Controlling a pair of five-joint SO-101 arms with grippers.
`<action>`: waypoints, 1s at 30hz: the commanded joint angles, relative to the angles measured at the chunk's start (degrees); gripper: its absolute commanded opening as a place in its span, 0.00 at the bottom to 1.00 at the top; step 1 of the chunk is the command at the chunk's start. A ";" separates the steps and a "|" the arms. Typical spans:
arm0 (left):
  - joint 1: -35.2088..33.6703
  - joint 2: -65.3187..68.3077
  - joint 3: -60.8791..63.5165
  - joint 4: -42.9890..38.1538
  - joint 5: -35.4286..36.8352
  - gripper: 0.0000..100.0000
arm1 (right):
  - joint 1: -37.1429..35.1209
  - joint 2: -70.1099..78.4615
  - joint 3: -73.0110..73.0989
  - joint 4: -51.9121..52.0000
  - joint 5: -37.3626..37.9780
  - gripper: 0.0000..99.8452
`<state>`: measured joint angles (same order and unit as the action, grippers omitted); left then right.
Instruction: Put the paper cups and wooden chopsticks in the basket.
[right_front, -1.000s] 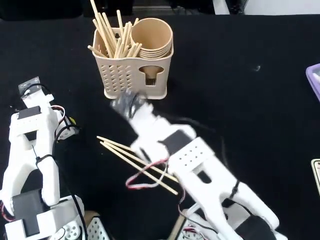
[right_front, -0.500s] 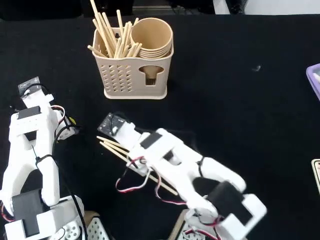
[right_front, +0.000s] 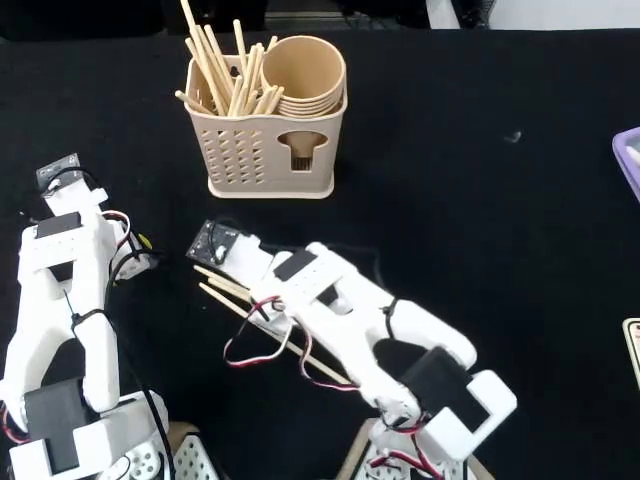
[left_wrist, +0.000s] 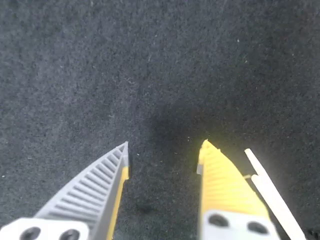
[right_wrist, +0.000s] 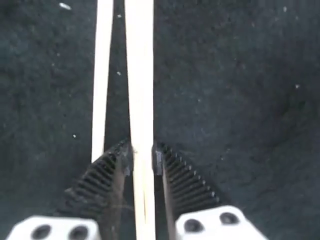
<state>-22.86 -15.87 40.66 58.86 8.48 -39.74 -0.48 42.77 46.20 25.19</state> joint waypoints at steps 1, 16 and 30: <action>-0.48 -2.20 -0.57 -0.53 -0.44 0.22 | 2.64 -6.81 -1.10 3.69 0.97 0.01; -0.48 -2.20 -0.66 -0.53 -0.44 0.22 | 7.47 -50.24 -7.43 -7.47 0.88 0.01; -0.57 -2.20 -0.48 -0.53 -0.44 0.22 | 7.65 -19.30 -29.85 -51.69 -17.23 0.01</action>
<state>-22.86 -15.87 40.66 58.86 8.48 -33.14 -26.77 23.43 -2.68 8.66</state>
